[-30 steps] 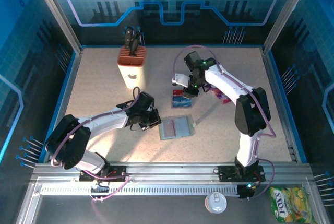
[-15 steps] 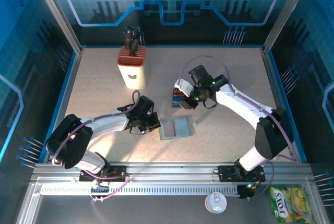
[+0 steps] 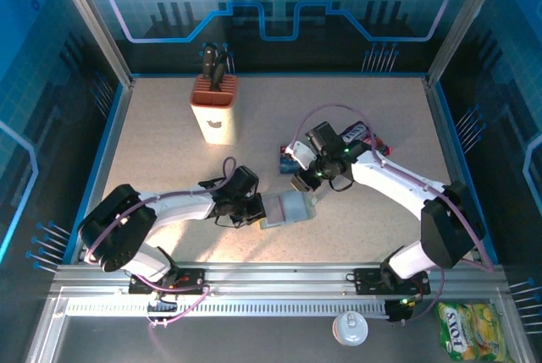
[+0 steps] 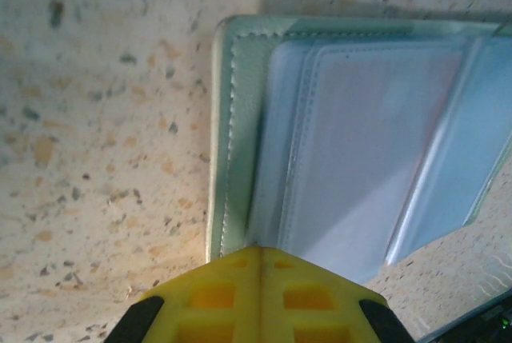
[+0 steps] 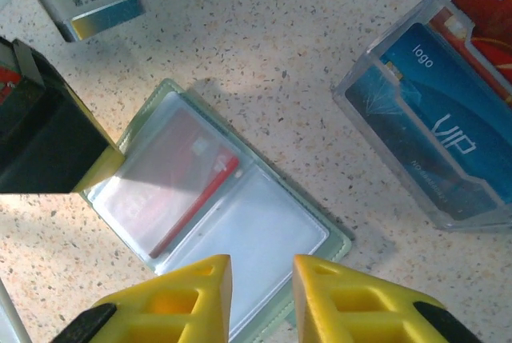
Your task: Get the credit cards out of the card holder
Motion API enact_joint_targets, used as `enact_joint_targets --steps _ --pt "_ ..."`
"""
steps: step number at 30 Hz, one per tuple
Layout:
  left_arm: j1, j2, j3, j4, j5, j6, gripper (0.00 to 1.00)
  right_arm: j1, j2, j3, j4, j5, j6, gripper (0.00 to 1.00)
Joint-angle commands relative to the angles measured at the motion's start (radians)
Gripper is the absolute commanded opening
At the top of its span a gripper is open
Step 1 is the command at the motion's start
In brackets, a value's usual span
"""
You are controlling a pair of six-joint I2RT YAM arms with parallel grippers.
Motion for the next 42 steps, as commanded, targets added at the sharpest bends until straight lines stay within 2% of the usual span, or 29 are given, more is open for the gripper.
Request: enact_joint_targets --steps 1,11,16,21,26,35,42 --pt "-0.011 -0.021 -0.036 0.000 -0.025 -0.045 0.00 0.014 -0.030 -0.014 0.036 0.003 0.078 0.29" --pt "0.000 0.022 0.009 -0.030 -0.055 -0.009 0.00 0.025 -0.062 -0.073 0.153 -0.041 0.336 0.29" --pt "0.029 0.028 0.027 -0.052 -0.071 0.015 0.00 0.035 -0.037 -0.087 0.161 -0.065 0.539 0.21" --pt "0.045 0.022 0.032 -0.044 -0.067 0.031 0.00 0.064 -0.014 -0.124 0.214 -0.111 0.694 0.20" --pt "0.047 0.021 0.032 -0.037 -0.056 0.034 0.00 0.086 0.021 -0.136 0.255 -0.128 0.753 0.21" --pt "0.053 -0.055 0.027 -0.071 -0.078 0.029 0.00 0.150 0.101 -0.122 0.320 -0.165 0.811 0.30" --pt "0.053 -0.041 -0.007 -0.049 -0.060 0.018 0.00 0.171 0.157 -0.102 0.325 -0.174 0.831 0.32"
